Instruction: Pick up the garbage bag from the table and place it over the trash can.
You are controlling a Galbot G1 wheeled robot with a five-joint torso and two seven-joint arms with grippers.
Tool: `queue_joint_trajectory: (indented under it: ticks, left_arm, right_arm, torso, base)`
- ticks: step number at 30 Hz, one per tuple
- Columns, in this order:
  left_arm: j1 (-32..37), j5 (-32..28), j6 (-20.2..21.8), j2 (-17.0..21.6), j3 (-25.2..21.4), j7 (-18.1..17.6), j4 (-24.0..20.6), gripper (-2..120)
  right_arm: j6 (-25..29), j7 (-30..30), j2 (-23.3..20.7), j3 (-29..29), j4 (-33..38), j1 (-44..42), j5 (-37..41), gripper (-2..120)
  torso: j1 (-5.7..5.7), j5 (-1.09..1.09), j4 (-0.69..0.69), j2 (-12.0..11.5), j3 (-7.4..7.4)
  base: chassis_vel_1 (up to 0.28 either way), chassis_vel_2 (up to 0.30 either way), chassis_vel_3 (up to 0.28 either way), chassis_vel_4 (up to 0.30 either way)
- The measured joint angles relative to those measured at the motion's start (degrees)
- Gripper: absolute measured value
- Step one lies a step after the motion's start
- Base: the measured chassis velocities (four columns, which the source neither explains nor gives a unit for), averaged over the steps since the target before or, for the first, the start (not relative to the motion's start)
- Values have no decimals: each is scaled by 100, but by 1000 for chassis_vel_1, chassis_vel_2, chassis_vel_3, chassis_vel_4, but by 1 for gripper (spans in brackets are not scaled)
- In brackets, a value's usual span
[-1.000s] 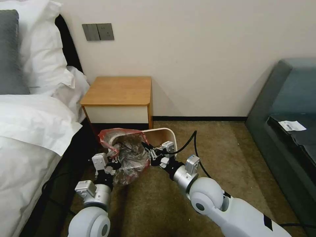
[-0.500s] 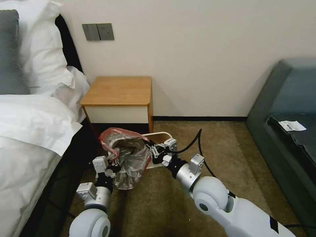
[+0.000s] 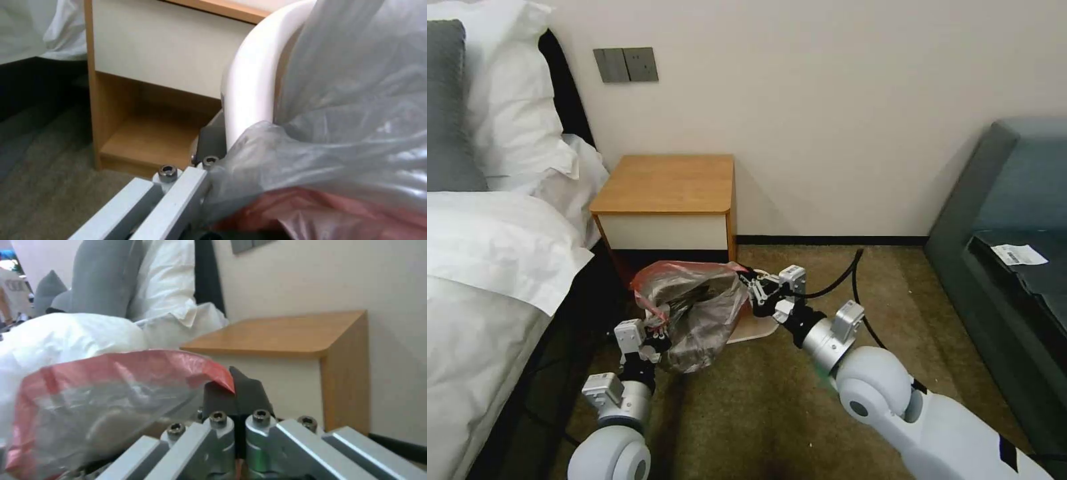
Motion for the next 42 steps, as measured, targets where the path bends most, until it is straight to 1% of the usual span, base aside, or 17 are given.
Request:
queue_joint_trajectory:
  ticks: [9, 11, 12, 15, 20, 23, 30, 37, 39, 42]
  left_arm:
    - [83, -83, -27, 20, -14, 65, -194, 6]
    - [101, -118, -46, 24, -23, 108, -247, 6]
    - [101, -118, -46, 24, -23, 108, -247, 6]
    - [158, -134, -129, 46, -30, 156, -278, 6]
    - [193, -180, -172, 48, -11, 204, -347, 6]
    - [204, -250, -178, 44, 0, 246, -460, 6]
    - [173, -571, -177, 52, -47, 233, -627, 6]
    - [121, -957, -68, 30, -97, 146, -784, 6]
    - [90, -1272, 37, 3, -109, 48, -879, 6]
    - [67, -1443, 100, -22, -110, -26, -911, 6]
  right_arm:
    - [95, -70, -302, 377, -61, -34, 3, 0]
    - [119, -79, -450, 467, -74, -47, 28, 0]
    - [119, -79, -450, 467, -74, -47, 28, 0]
    - [162, -80, -696, 587, -84, -41, 113, 0]
    - [204, -98, -840, 716, -153, -62, 144, 0]
    - [258, -124, -941, 807, -245, -118, 149, 0]
    - [318, -161, -973, 822, -307, -243, 91, 0]
    - [363, -215, -964, 760, -318, -373, -31, 0]
    - [380, -228, -939, 710, -310, -445, -103, 0]
    - [406, -243, -915, 689, -307, -504, -179, 0]
  torso:
    - [0, 0, 0, 0, 0]
    - [0, 1, 0, 0, 0]
    - [0, 1, 0, 0, 0]
    - [0, 0, 0, 0, 0]
    - [0, 0, 0, 0, 0]
    - [0, 0, 0, 0, 0]
    - [0, 0, 0, 0, 0]
    - [0, 0, 0, 0, 0]
    - [0, 0, 0, 0, 0]
    - [0, 0, 0, 0, 0]
  base:
    - [0, 0, 0, 0]
    - [0, 0, 0, 0]
    - [0, 0, 0, 0]
    - [0, 0, 0, 0]
    - [0, 0, 0, 0]
    - [0, 0, 0, 0]
    - [0, 0, 0, 0]
    - [0, 0, 0, 0]
    - [0, 0, 0, 0]
    - [0, 0, 0, 0]
